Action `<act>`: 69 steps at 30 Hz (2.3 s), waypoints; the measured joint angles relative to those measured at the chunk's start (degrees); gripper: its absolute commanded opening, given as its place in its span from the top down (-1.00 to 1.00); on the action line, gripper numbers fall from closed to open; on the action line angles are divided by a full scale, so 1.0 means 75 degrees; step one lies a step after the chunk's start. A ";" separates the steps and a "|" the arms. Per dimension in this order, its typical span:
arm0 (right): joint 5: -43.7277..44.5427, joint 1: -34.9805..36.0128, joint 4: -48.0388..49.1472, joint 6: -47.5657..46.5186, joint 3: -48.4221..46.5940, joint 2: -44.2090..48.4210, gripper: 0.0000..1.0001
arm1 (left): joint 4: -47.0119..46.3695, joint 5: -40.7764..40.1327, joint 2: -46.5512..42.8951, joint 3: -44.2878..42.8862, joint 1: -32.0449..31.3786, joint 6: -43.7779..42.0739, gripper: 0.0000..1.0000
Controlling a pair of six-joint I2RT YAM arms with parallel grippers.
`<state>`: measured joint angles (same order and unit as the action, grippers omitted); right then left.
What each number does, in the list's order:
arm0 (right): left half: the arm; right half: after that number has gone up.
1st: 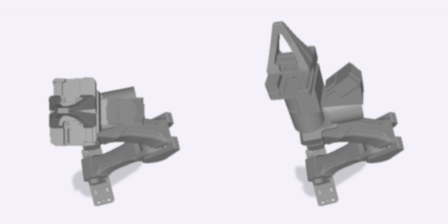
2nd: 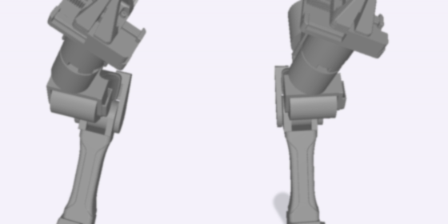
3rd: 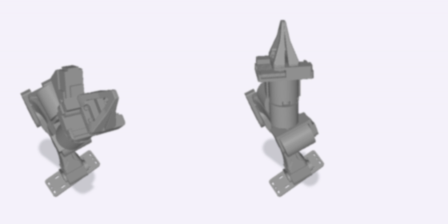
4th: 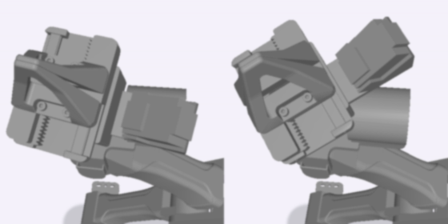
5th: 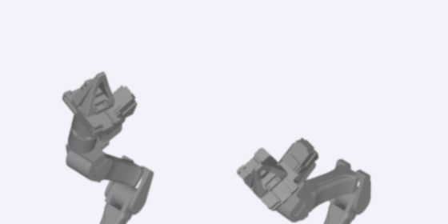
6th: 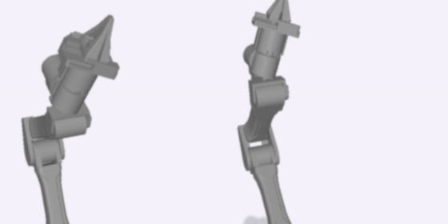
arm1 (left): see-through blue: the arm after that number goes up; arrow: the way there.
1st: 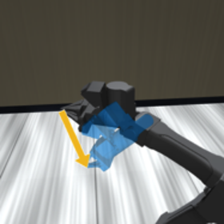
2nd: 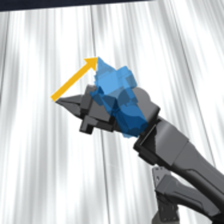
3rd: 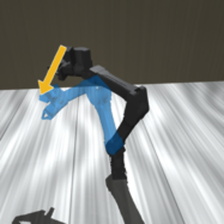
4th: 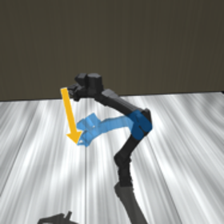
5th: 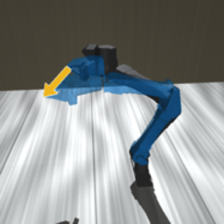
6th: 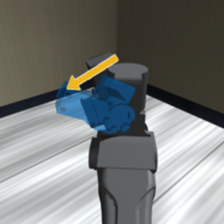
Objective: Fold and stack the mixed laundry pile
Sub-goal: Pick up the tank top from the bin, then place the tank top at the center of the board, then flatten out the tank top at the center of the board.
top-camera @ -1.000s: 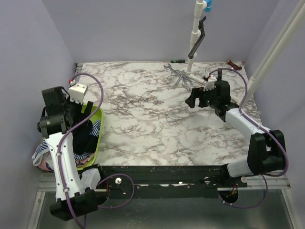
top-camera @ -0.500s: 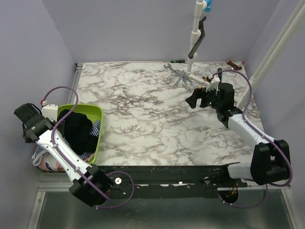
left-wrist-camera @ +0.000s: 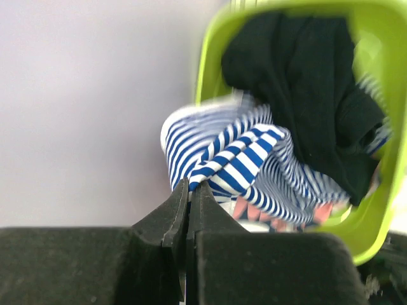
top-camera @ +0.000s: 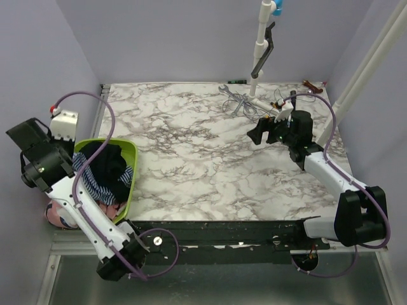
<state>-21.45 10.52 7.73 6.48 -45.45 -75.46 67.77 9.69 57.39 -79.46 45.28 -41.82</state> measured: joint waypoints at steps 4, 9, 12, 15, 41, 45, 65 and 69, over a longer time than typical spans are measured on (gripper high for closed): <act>-0.0303 0.0000 0.0087 0.0119 0.0000 0.0009 -1.00 | 0.0073 0.0691 -0.0038 -0.2215 -0.1667 0.0717 1.00; -0.0420 0.0003 0.0125 0.0143 0.0000 0.0184 -0.99 | -0.0787 0.1996 0.0152 -0.4447 -0.3850 0.2489 1.00; -0.0440 0.0003 0.0157 0.0146 0.0015 0.0391 -1.00 | -0.1501 0.2369 0.0373 -0.5135 -0.5115 0.3448 1.00; -0.0475 0.0003 0.0175 0.0149 0.0050 0.0662 -0.99 | -0.1941 0.2369 0.0898 -0.5665 -0.6840 0.4039 1.00; -0.0976 0.2815 -0.0898 -0.1708 0.0195 0.0405 -0.50 | -0.3314 0.1542 0.2328 0.2754 -0.6580 0.1953 -0.47; 0.0058 0.3652 -0.1399 -0.2372 0.0149 -0.0044 -0.21 | -0.3687 0.1303 0.2110 0.2780 -0.6073 0.1731 -0.41; 0.2798 0.4348 -0.1664 -0.2856 0.0303 -0.1810 -0.19 | -0.4389 0.0344 0.1970 0.5531 -0.9192 0.0898 -0.32; 0.3261 0.4348 -0.1580 -0.2812 0.0221 -0.1839 -0.22 | -0.4925 -0.0364 0.2253 0.5625 -0.9192 0.1014 -0.34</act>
<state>3.01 43.13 -4.12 -14.61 -43.79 -89.25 30.83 6.96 74.28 -37.28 -23.66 -34.22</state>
